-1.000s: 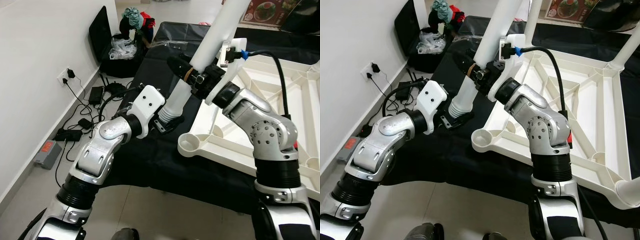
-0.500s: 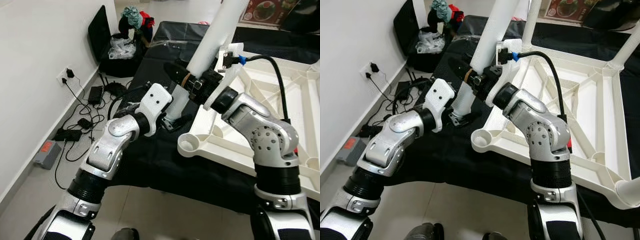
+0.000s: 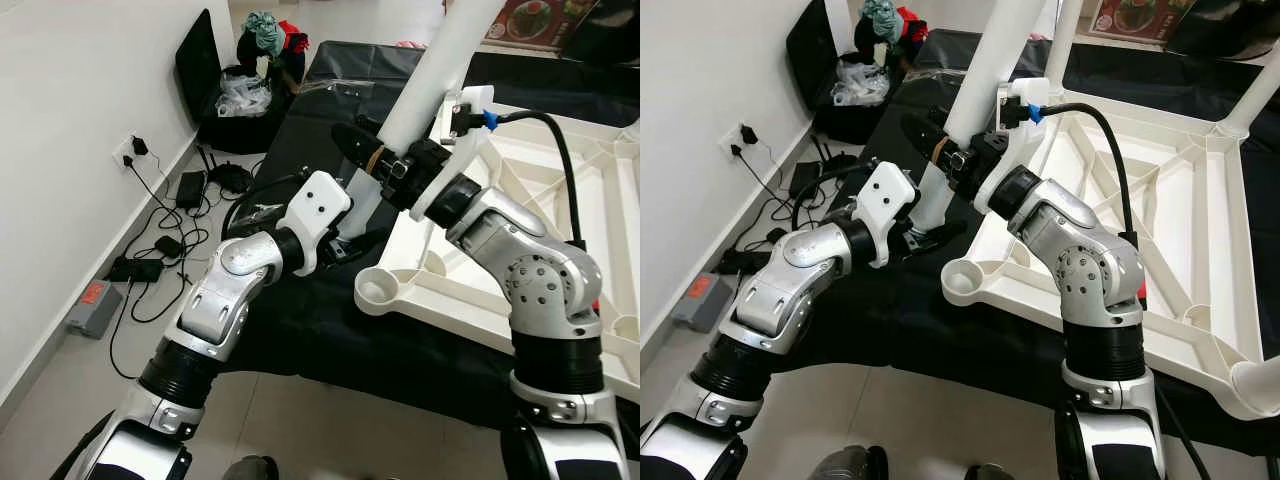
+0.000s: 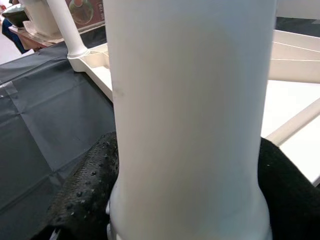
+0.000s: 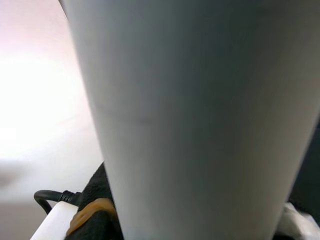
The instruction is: Building children table
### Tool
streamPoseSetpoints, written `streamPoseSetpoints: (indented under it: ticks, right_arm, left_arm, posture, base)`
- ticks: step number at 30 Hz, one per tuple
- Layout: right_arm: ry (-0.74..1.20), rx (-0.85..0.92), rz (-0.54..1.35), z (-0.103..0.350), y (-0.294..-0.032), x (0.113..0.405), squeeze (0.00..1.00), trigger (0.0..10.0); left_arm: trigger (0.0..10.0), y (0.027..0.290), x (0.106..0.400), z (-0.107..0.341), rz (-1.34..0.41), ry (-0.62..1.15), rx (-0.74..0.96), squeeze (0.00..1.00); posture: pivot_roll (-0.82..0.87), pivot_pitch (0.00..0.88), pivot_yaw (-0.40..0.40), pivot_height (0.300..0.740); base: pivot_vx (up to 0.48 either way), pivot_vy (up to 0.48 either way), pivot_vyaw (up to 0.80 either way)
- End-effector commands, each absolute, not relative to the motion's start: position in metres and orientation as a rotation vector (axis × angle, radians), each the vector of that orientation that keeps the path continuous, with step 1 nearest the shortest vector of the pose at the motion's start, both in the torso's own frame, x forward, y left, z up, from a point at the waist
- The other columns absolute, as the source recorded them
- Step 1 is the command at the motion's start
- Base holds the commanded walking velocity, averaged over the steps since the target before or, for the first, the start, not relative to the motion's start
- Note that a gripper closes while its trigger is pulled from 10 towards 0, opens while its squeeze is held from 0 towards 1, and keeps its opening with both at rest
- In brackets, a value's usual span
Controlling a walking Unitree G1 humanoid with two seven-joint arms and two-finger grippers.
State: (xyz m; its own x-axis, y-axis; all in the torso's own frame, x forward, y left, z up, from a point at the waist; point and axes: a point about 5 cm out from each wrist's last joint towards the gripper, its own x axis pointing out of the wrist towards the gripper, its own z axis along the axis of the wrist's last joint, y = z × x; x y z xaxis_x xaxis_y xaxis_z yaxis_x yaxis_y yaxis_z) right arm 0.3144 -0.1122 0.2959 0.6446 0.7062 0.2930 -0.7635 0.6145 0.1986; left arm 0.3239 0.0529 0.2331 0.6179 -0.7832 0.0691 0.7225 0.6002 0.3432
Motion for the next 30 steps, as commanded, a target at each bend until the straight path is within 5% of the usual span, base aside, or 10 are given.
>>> streamPoseSetpoints:
  ticks: [1, 2, 3, 4, 9, 10, 26, 30]
  right_arm:
    - [-0.194, 0.36, 0.973, 0.3, -0.095, 0.306, 0.0, 10.0]
    - [-0.194, 0.36, 0.973, 0.3, -0.095, 0.306, 0.0, 10.0]
    - [-0.211, 0.364, 0.982, 0.303, -0.095, 0.306, 0.65, 10.0]
    - [-0.218, 0.362, 0.984, 0.304, -0.095, 0.306, 1.0, 10.0]
    - [-0.229, 0.351, 1.009, 0.306, -0.097, 0.306, 1.0, 10.0]
    - [-0.238, 0.349, 1.013, 0.307, -0.098, 0.306, 0.0, 10.0]
    - [-0.317, 0.368, 1.041, 0.32, -0.126, 0.324, 0.0, 10.0]
    - [-0.302, 0.382, 1.172, 0.321, -0.133, 0.325, 0.0, 10.0]
  left_arm:
    - [10.0, 0.05, 0.323, 0.226, -0.88, -0.203, 0.31, 0.0]
    - [10.0, 0.05, 0.323, 0.226, -0.88, -0.203, 0.31, 0.0]
    - [10.0, 0.05, 0.322, 0.228, -0.873, -0.205, 0.302, 0.0]
    - [10.0, 0.05, 0.321, 0.229, -0.873, -0.212, 0.301, 0.0]
    - [10.0, 0.052, 0.32, 0.234, -0.87, -0.231, 0.292, 0.0]
    - [10.0, 0.053, 0.318, 0.238, -0.88, -0.242, 0.279, 0.0]
    - [10.0, 0.044, 0.292, 0.243, -1.106, -0.178, 0.037, 0.0]
    - [10.0, 0.043, 0.278, 0.236, -1.196, -0.121, -0.023, 0.0]
  posture:
    - [0.14, 0.174, -0.017, 0.74]
    - [0.14, 0.174, -0.017, 0.74]
    - [0.14, 0.173, -0.018, 0.74]
    - [0.14, 0.173, -0.018, 0.74]
    - [0.14, 0.173, -0.021, 0.74]
    - [0.14, 0.173, -0.021, 0.74]
    - [0.15, 0.176, -0.014, 0.74]
    - [0.16, 0.175, -0.011, 0.74]
  base:
    - [0.0, 0.0, 0.0]
    - [0.0, 0.0, 0.0]
    - [0.0, 0.0, 0.0]
    - [0.0, 0.0, 0.0]
    - [0.0, 0.0, 0.0]
    - [0.0, 0.0, 0.0]
    - [0.0, 0.0, 0.0]
    - [0.0, 0.0, 0.0]
